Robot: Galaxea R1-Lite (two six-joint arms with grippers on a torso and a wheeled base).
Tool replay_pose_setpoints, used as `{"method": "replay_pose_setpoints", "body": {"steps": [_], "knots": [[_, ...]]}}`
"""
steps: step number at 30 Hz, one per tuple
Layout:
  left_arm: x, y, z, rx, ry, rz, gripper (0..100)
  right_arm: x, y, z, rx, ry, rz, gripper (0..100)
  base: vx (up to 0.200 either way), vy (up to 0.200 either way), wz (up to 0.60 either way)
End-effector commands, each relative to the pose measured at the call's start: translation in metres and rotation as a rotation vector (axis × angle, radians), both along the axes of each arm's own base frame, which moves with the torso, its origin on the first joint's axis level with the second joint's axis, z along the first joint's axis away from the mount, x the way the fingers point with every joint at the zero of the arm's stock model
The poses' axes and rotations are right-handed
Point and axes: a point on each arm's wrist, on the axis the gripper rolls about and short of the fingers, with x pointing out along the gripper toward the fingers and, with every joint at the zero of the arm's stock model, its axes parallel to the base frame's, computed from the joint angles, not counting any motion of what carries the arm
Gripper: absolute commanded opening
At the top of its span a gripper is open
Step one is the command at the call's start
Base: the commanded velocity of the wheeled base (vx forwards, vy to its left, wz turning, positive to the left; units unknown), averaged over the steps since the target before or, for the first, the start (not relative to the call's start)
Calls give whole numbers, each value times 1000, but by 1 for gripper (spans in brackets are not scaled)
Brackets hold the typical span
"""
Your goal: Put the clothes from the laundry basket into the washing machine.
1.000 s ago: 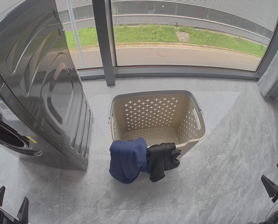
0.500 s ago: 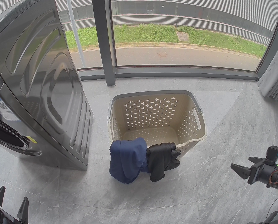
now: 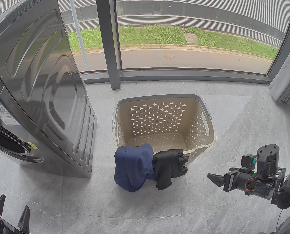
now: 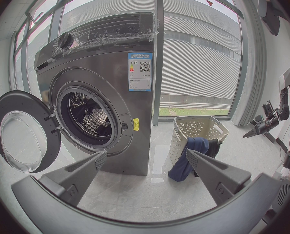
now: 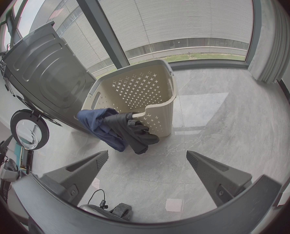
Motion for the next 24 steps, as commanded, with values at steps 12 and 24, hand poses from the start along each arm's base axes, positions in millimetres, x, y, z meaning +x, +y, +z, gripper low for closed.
{"method": "replay_pose_setpoints", "body": {"steps": [12,24], "knots": [[0,0,-4,0,3,1,100,43,38,-30,-10,68,16,100,0,0,0],[0,0,-5,0,5,1,100,67,64,-49,-2,53,46,100,0,0,0]]}}
